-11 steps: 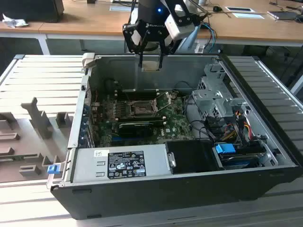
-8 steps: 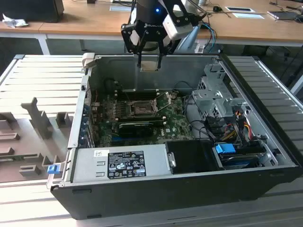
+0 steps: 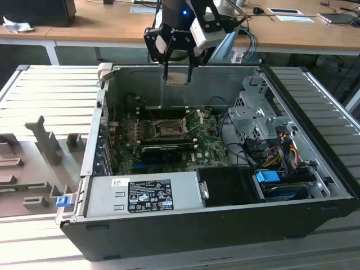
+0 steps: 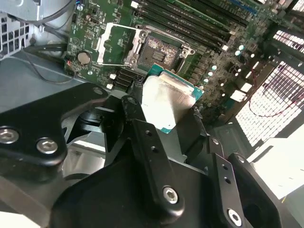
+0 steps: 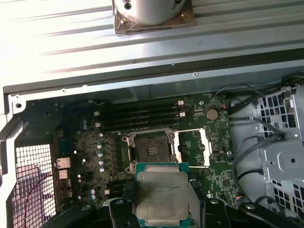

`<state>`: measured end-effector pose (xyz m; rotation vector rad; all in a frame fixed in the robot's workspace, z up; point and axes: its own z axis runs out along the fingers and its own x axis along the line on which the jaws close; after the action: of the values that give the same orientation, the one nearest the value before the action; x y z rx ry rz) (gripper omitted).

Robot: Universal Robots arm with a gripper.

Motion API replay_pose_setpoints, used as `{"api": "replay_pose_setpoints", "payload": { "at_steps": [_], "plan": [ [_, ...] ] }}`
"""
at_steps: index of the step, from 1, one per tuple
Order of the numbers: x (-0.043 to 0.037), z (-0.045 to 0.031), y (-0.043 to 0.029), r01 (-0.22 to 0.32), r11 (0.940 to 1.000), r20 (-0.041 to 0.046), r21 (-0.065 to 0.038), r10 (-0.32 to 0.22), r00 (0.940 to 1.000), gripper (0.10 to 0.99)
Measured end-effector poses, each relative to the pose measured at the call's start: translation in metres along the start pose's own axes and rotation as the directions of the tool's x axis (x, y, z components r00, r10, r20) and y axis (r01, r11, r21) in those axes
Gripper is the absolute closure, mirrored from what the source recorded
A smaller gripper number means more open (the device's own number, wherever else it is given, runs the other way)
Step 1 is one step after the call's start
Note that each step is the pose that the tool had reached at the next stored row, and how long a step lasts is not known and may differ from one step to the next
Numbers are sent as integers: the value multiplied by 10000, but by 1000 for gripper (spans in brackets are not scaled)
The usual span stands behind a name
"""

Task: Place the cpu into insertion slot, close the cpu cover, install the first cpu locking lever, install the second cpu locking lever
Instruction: 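Place the cpu into insertion slot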

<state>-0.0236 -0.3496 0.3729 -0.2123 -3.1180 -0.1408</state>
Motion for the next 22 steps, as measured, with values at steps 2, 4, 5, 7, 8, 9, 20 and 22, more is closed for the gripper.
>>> {"api": "replay_pose_setpoints", "payload": {
  "at_steps": [2, 4, 5, 7, 8, 9, 20, 22],
  "plan": [
    [0, 0, 0, -76, 10000, 6, 0, 76, 10000, 557],
    [0, 0, -1, -99, 10000, 9, -1, 99, 10000, 557],
    [0, 0, -1, -99, 10000, 8, -1, 99, 10000, 557],
    [0, 7, -1, -100, 9999, 9, -2, 100, 9999, 557],
    [0, 13, -2, -108, 9999, 9, -1, 108, 9999, 557],
    [0, 13, -2, -117, 9999, 8, 1, 117, 9999, 557],
    [0, 20, -2, -395, 9992, 34, -8, 395, 9992, 557],
    [0, 21, -3, -432, 9991, 37, -8, 432, 9991, 557]
  ]
}}
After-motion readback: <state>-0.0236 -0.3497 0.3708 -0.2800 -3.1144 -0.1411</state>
